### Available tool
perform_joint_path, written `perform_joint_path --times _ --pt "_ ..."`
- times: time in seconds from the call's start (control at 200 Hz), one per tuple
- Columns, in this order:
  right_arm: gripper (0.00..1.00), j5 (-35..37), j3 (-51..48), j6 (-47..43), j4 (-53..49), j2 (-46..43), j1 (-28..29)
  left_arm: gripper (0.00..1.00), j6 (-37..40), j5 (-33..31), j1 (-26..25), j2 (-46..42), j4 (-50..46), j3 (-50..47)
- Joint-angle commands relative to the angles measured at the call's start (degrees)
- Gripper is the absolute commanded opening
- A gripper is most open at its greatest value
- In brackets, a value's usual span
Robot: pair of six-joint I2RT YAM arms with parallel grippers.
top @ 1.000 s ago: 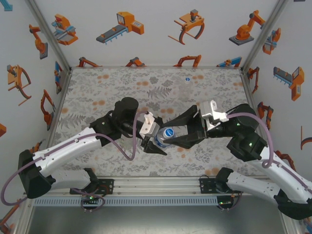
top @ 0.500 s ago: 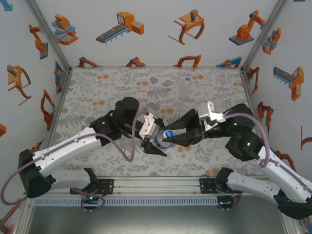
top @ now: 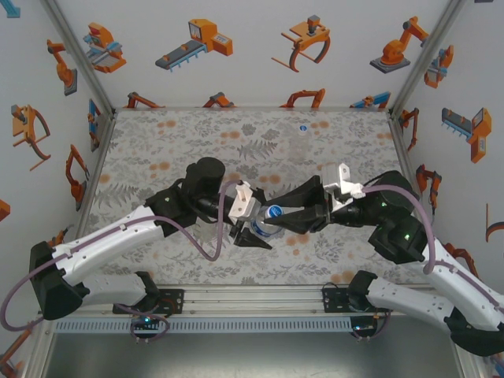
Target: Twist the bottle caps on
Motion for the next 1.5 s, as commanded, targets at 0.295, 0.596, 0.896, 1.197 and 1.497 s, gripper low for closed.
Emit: perform_joint_path --times 0.295,0.596,0.896,1.197,1.497 --pt "0.0 41.8 -5.5 13.4 -3.9 -1.7 0.0 0.0 -7.2 -32.9 -4.8 -0.6 12.9 -2.0" --pt "0.0 47.4 -6.6 15.4 -4.0 -0.3 0.6 0.0 -8.5 -36.5 -4.8 -1.2 15.5 -3.5" --pt "0.47 45.3 -8.7 18.8 2.2 0.4 0.6 0.0 -9.4 -37.7 -4.9 0.5 15.2 -2.4" --pt "0.2 46.8 -10.5 18.9 3.5 -0.3 0.6 0.07 -9.6 -39.0 -4.9 0.6 14.6 -2.2" --pt "0.1 50.0 -10.2 12.9 4.0 2.1 0.5 0.84 -10.1 -44.5 -2.7 -2.7 10.1 -3.5"
